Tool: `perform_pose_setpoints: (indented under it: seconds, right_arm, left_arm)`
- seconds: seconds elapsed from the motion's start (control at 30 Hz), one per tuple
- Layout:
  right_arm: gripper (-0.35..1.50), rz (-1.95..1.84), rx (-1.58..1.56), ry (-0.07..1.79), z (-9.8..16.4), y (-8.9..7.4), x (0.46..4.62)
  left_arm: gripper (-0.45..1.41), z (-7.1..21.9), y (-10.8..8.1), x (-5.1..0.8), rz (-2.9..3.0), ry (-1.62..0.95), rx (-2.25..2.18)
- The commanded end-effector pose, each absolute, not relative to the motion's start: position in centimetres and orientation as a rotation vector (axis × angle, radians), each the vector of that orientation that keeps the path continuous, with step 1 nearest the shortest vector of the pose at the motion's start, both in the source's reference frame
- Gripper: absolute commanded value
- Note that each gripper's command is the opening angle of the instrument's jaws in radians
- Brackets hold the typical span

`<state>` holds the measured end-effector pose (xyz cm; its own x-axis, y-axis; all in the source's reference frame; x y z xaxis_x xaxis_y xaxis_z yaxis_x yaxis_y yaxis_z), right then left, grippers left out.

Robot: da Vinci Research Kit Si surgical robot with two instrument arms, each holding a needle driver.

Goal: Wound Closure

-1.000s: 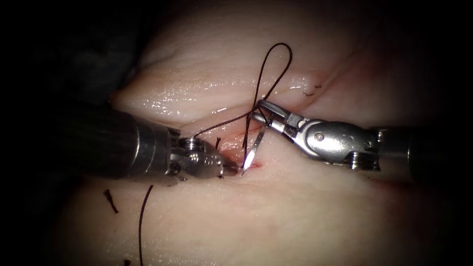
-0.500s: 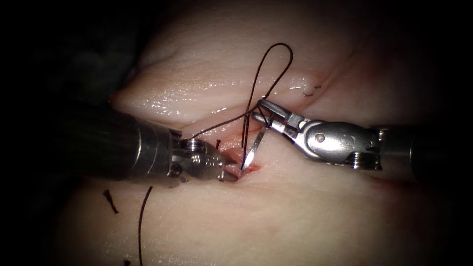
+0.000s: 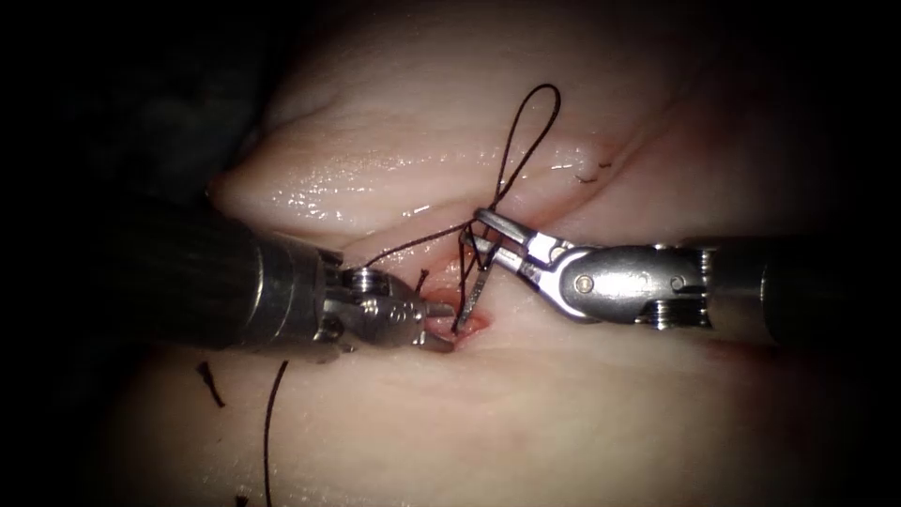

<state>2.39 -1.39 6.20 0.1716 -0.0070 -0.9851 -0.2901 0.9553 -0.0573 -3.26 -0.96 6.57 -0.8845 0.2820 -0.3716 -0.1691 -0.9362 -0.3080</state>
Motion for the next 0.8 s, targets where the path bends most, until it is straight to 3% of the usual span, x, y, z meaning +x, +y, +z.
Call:
perform_pose_setpoints:
  seconds: [0.03, 0.53, 0.8]
  right_arm:
    - [-0.35, 0.198, -0.252, 1.387, 6.26, -1.45, 2.49]
    - [-0.35, 0.174, -0.263, 1.36, 6.38, -1.61, 2.6]
    - [-0.35, 0.198, -0.227, 1.37, 6.4, -1.6, 2.56]
  left_arm:
    - [0.36, 6.62, -0.99, -3.31, 2.814, -0.393, -0.612]
    - [0.32, 6.5, -1.0, -3.3, 2.785, -0.374, -0.664]
    - [0.09, 6.15, -1.08, -3.26, 2.729, -0.3, -0.705]
